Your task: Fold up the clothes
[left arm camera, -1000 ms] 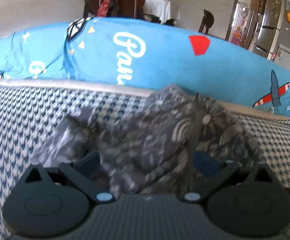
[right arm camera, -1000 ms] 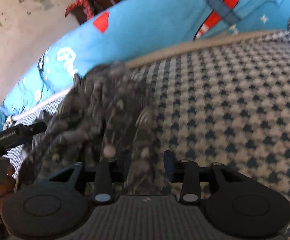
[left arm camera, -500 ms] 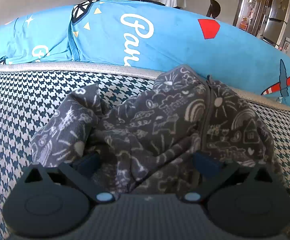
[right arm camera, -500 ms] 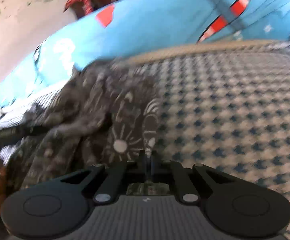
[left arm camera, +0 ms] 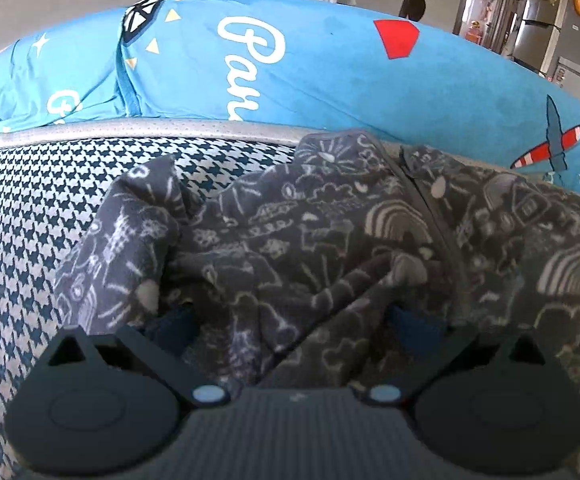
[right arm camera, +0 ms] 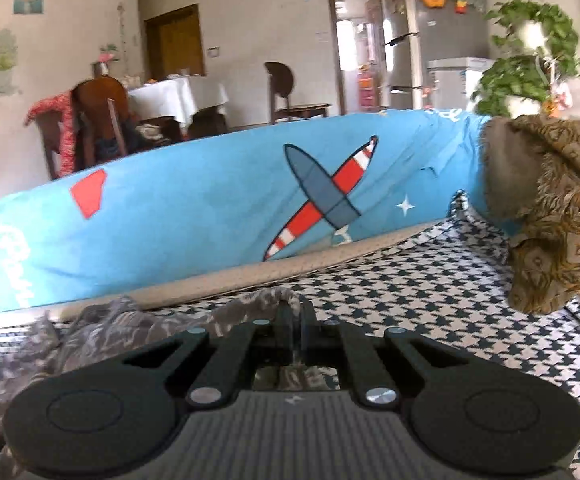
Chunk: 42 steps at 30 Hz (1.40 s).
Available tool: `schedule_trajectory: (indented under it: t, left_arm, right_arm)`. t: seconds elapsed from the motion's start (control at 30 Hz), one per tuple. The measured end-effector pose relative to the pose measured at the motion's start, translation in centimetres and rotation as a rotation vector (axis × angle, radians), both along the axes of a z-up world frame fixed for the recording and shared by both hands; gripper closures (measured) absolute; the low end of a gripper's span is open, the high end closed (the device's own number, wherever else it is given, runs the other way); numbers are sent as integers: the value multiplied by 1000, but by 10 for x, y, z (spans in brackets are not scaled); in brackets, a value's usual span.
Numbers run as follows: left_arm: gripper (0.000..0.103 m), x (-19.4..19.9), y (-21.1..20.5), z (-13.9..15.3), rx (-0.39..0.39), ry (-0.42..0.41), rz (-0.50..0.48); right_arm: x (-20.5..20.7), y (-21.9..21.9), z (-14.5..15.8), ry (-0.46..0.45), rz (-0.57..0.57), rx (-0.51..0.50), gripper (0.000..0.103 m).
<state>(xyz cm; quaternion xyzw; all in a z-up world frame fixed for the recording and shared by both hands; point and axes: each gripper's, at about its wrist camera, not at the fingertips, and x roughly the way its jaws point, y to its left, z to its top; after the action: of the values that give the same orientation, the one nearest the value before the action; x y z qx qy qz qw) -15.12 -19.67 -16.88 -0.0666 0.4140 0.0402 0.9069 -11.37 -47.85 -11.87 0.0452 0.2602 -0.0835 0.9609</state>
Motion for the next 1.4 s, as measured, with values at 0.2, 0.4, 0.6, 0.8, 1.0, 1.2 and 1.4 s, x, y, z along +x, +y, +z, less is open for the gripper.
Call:
schedule_trajectory:
  t: [0.2,0.4,0.6,0.8,1.0,1.2,1.4]
  left_arm:
    - [0,-4,-4,-3,6,29,-29]
    - [0,-6,-3,-3,15,50,-35]
    - [0,-12,16,22,-56,4,4]
    - [0,-18,56,44,-46,-59,96]
    - [0,-19,109,43,-100,-59,224]
    - [0,-19,128,35,-150,-39,248]
    - [0,-18,147,26,-200,-20,273]
  right_arm:
    - [21,-5,-26,125,-95,-7,98]
    - [20,-12,-41,183,-93,-16,90]
    - [7,-4,-18,88,-70,-12,75]
    - [-9,23,0,10,56,12,64]
    - [-21,57,0,29,248,101,57]
    - [-33,102,-12,111,427,195,57]
    - [-51,134,-26,185,524,258,54]
